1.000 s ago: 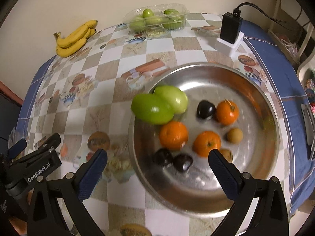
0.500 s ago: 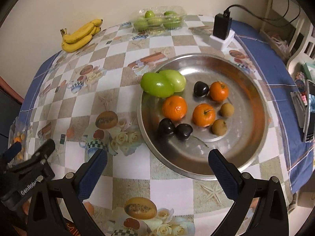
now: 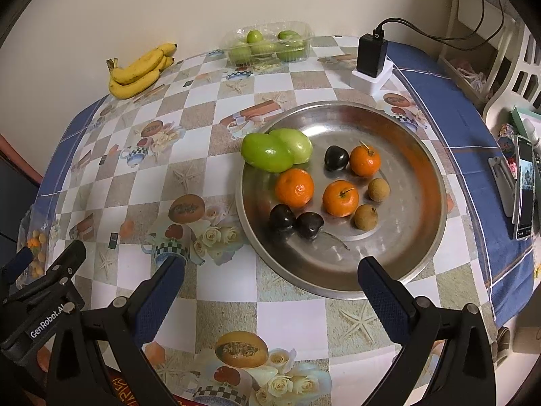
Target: Organize fruits
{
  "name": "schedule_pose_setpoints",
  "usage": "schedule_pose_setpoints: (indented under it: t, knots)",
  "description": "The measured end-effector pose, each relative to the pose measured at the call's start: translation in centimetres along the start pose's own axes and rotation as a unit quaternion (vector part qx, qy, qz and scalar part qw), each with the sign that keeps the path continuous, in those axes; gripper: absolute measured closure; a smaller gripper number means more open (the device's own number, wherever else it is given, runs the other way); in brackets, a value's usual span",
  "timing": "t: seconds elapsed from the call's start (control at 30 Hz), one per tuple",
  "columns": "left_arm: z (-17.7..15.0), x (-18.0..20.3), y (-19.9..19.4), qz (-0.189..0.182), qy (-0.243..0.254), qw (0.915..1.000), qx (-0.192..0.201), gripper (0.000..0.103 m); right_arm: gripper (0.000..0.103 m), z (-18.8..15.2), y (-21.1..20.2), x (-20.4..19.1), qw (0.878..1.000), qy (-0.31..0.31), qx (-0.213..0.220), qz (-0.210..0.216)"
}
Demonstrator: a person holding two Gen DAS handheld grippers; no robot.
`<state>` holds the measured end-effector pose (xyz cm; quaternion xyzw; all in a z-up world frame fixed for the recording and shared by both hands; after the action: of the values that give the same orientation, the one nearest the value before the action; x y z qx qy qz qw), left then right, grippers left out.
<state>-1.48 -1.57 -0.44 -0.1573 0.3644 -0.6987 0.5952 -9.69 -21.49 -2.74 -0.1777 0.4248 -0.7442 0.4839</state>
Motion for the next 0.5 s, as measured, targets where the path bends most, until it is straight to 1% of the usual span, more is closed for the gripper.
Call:
schedule_pose_setpoints:
  t: [0.3, 0.5]
  knots:
    - [-0.11, -0.29, 0.06, -0.004, -0.01, 0.9999, -0.003, 0.0, 0.001, -0.01, -0.05, 0.0, 1.0, 0.0, 0.001, -0.001]
    - [-0.1, -0.14, 0.19, -0.006, -0.007, 1.0, -0.003, 0.0, 0.001, -0.05, 0.05, 0.03, 1.0, 0.001, -0.001, -0.001]
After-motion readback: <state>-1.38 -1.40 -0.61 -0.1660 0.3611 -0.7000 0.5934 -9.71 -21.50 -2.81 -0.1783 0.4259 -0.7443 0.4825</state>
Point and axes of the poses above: each gripper's, at about its wrist camera, not at the fingertips, and y roughly the way its jaws point, x to its right, z to its top, the point moved 3 cm from there along y, roughly the way its jaws point, and after that the axes turned 12 degrees about x, right-handed, at the moved point
